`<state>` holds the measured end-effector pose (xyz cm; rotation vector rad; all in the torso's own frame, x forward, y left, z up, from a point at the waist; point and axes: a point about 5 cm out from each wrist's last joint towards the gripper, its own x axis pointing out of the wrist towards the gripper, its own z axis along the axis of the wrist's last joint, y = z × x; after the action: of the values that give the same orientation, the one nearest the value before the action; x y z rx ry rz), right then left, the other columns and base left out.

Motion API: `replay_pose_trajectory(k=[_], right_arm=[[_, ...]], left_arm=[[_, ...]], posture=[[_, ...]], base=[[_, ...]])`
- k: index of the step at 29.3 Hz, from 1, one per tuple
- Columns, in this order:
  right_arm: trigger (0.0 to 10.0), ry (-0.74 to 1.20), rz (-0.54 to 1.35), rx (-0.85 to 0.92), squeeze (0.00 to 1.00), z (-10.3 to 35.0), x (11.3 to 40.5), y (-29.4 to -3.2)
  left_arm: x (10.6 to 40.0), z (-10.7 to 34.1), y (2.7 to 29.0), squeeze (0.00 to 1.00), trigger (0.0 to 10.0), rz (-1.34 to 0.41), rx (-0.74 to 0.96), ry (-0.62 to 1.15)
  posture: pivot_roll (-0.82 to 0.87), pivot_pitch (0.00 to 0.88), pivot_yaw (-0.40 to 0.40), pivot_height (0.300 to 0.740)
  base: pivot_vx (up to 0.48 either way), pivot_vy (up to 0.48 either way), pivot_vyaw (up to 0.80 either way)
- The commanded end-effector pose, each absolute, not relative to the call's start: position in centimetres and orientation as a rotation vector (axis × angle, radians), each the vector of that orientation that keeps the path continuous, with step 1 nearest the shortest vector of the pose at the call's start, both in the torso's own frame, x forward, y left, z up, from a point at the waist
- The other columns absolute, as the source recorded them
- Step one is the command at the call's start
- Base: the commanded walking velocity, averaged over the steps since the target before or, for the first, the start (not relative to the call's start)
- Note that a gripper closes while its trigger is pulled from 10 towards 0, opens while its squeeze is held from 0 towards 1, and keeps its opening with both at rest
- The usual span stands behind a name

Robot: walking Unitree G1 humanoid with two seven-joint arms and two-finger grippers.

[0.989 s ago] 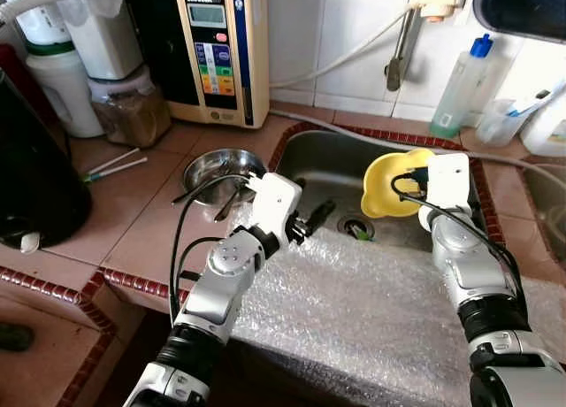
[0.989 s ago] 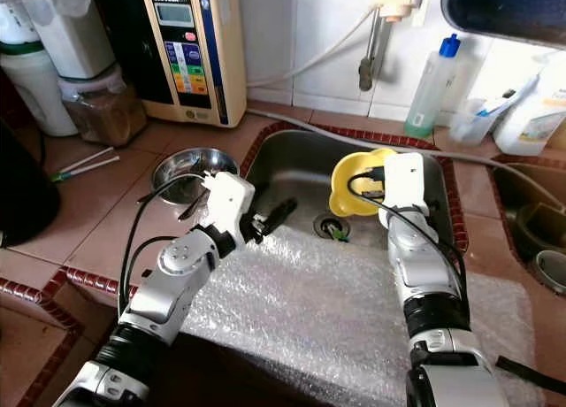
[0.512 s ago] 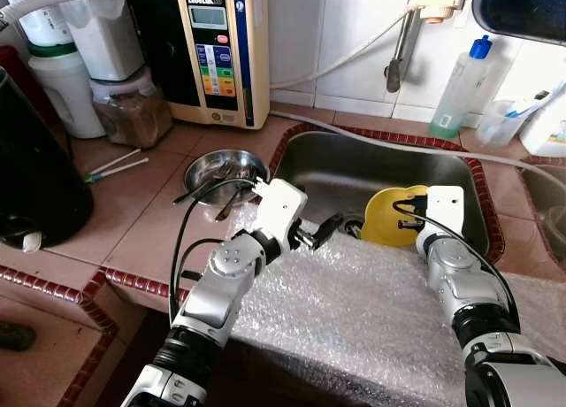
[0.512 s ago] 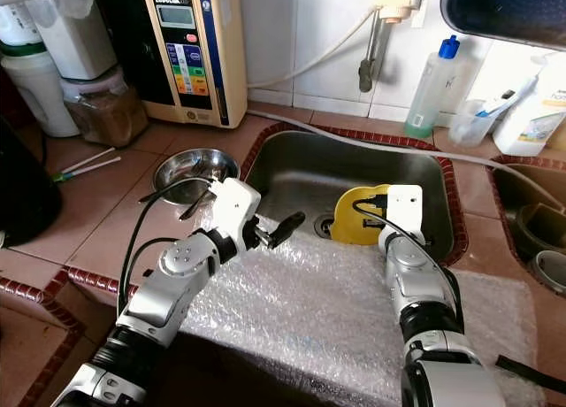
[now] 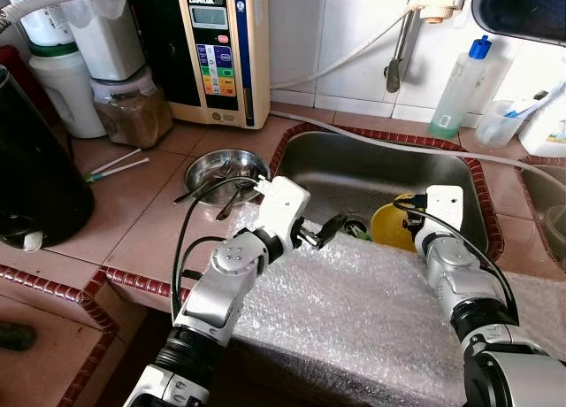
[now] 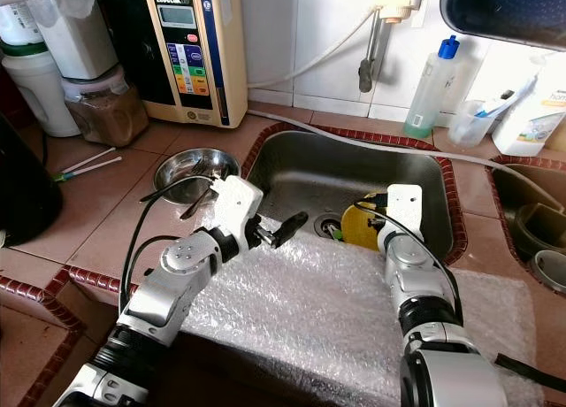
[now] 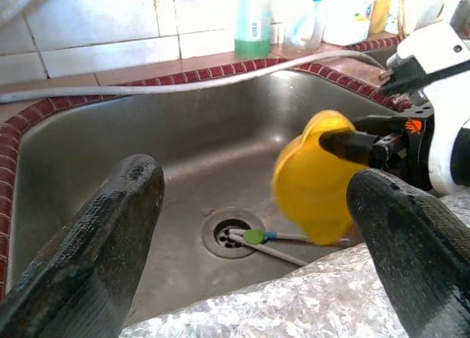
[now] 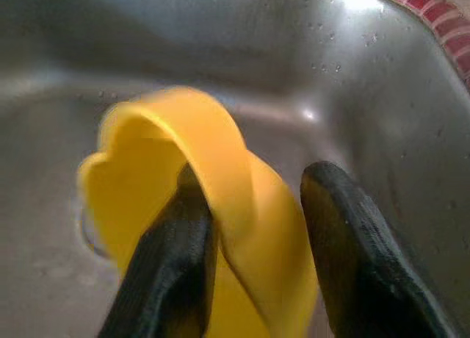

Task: Kitchen organization

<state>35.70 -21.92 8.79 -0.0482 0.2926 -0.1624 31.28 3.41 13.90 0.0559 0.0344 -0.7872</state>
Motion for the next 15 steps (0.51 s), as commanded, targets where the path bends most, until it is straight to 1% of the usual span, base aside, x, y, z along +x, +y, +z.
replay_pose_trajectory(k=[1,3,5,8,12,13,15], right_arm=[[10.0,0.204,-0.139,-0.005,1.00,9.7,36.1,-21.3],[10.0,0.177,-0.136,-0.053,1.00,10.1,36.2,-21.3],[10.0,0.208,-0.123,-0.024,1.00,9.7,36.2,-21.0],[10.0,0.188,-0.113,-0.007,1.00,9.9,36.3,-20.9],[10.0,0.180,-0.035,0.035,1.00,10.1,36.5,-20.0],[10.0,0.214,0.037,0.022,1.00,9.7,36.5,-19.2],[10.0,0.223,0.058,0.010,1.00,9.6,36.5,-18.9]], left_arm=[[31.3,14.1,3.4,1.00,10.0,-0.788,0.063,0.031],[31.3,14.1,3.4,1.00,10.0,-0.787,0.062,0.032],[31.3,14.1,3.3,1.00,10.0,-0.786,0.063,0.034],[31.3,14.2,3.3,1.00,10.0,-0.785,0.065,0.034],[31.4,14.2,3.4,1.00,10.0,-0.778,0.062,0.036],[31.5,14.2,3.5,1.00,10.0,-0.773,0.061,0.037],[31.5,14.2,3.5,1.00,10.0,-0.770,0.061,0.037]], posture=[[0.04,0.000,0.022,0.740],[0.03,0.000,0.022,0.740],[0.03,0.000,0.021,0.740],[0.04,0.000,0.019,0.740],[0.04,0.000,0.018,0.740],[0.03,0.000,0.019,0.740],[0.03,0.000,0.017,0.740]], base=[[0.000,0.000,0.00],[0.000,0.000,0.00],[0.000,0.000,0.00],[0.000,0.000,0.00],[0.000,0.000,0.00],[0.000,0.000,0.00],[0.000,0.000,0.00]])
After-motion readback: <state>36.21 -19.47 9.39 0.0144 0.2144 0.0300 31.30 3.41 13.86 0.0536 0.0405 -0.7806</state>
